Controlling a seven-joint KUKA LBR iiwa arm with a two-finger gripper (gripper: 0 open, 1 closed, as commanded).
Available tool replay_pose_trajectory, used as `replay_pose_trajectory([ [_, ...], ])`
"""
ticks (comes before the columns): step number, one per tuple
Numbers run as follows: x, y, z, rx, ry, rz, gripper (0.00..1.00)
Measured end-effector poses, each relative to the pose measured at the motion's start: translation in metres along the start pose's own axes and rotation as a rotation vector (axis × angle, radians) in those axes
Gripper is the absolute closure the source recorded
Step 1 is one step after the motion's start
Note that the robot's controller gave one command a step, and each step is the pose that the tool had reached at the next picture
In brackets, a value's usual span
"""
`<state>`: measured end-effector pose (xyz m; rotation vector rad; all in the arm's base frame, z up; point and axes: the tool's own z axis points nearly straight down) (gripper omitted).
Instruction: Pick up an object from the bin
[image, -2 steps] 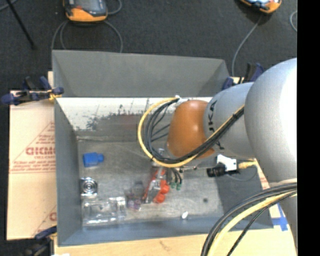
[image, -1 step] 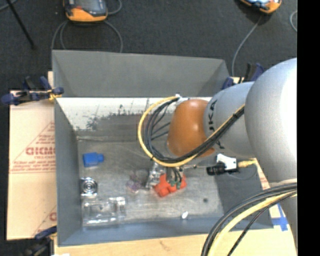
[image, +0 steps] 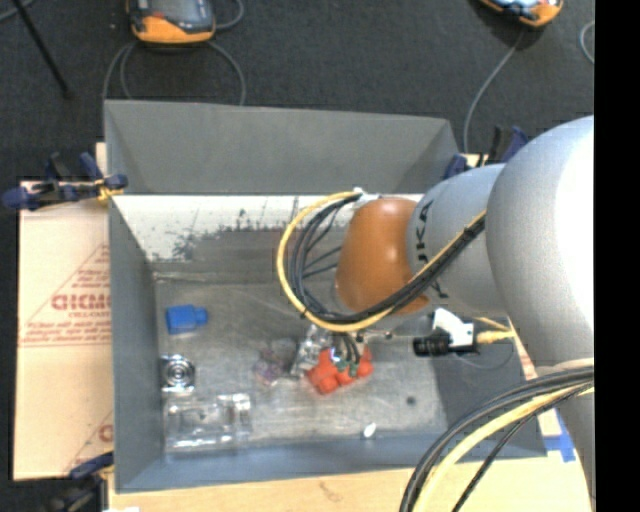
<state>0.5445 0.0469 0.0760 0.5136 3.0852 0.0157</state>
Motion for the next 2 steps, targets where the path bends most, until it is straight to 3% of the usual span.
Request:
replay_pose_trajectory([
  [2, -0.005, 0.005, -0.010, 0.009, 0.003, -0.027, 1.00],
])
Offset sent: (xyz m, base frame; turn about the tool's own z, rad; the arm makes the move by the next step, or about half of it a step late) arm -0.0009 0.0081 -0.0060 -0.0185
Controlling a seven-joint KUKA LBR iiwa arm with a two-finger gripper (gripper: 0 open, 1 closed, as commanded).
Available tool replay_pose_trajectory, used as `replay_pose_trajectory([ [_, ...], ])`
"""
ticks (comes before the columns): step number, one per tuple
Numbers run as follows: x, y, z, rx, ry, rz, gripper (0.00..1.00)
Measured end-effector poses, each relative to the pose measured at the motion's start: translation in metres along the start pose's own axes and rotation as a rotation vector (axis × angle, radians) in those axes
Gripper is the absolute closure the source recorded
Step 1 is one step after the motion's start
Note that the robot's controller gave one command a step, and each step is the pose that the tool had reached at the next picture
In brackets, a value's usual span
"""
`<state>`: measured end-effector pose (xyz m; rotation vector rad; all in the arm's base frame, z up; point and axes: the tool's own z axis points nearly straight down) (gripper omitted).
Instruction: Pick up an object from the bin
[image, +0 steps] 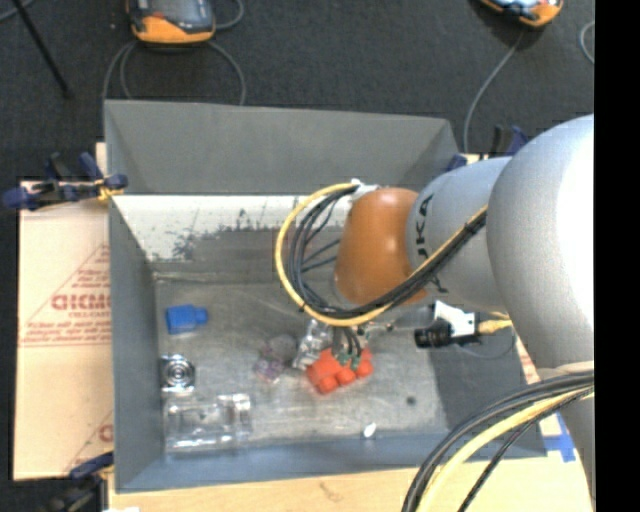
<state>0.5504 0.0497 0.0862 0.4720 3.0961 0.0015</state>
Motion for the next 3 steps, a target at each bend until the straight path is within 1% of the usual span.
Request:
replay_pose_trajectory([
  [1, -0.0012, -0.0015, 0.0104, 0.001, 0.004, -0.017, 1.00],
  [2, 0.0024, 0.0037, 0.0066, 0.003, 0.001, -0.035, 1.00],
  [3, -0.0023, 0.0035, 0.0104, 0.002, 0.005, -0.088, 1.00],
])
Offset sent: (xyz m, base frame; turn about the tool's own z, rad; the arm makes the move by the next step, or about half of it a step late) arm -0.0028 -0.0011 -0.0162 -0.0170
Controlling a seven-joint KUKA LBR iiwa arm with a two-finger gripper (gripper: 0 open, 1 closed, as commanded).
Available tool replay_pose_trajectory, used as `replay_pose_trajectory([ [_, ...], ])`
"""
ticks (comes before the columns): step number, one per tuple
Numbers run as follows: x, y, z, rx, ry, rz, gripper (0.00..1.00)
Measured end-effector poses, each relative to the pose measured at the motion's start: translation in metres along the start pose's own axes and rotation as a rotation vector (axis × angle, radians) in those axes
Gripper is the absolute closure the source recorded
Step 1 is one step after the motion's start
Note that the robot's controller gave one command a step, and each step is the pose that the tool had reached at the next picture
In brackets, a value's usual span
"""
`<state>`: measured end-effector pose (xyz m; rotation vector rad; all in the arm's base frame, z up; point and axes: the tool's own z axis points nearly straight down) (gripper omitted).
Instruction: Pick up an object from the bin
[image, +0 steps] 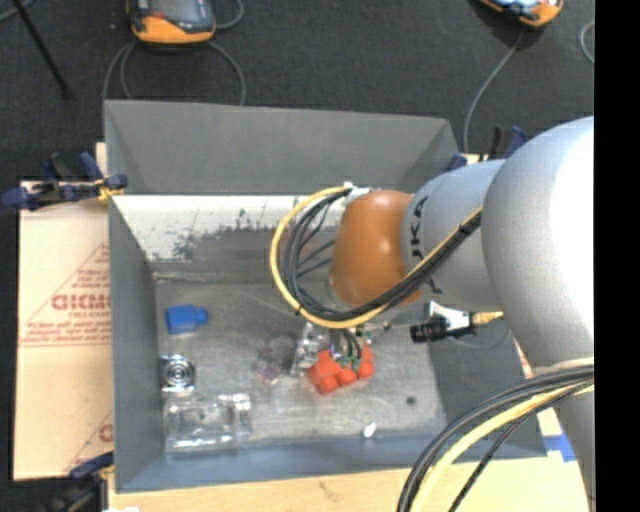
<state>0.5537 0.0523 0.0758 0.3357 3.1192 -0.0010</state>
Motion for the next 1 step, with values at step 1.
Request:
replay_pose_trajectory([
  [1, 0.0010, 0.0029, -0.0006, 0.001, -0.001, 0.019, 1.00],
])
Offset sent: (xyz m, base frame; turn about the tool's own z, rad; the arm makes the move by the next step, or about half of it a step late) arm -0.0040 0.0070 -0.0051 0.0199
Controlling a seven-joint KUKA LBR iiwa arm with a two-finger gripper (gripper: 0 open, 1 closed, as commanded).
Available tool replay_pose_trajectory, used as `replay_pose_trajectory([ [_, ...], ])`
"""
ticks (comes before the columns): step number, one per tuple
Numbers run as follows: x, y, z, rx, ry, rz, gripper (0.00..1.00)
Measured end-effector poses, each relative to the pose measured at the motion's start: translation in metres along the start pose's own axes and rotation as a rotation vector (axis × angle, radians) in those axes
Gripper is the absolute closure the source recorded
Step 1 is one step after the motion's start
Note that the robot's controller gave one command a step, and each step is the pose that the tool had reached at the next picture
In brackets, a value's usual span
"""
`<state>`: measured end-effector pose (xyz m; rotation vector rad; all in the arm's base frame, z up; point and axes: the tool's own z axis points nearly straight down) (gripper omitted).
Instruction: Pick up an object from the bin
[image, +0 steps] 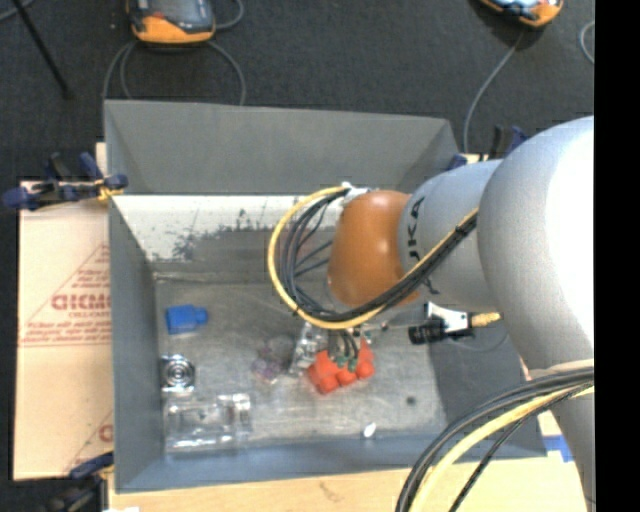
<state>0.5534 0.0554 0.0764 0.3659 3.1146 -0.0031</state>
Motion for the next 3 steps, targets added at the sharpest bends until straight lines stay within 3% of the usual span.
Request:
replay_pose_trajectory([
  [1, -0.055, 0.006, -0.038, -0.002, -0.005, -0.271, 1.00],
  [2, -0.054, 0.006, -0.036, -0.002, 0.000, -0.270, 0.00],
  [3, -0.020, -0.043, -0.031, -0.001, 0.004, -0.803, 0.00],
])
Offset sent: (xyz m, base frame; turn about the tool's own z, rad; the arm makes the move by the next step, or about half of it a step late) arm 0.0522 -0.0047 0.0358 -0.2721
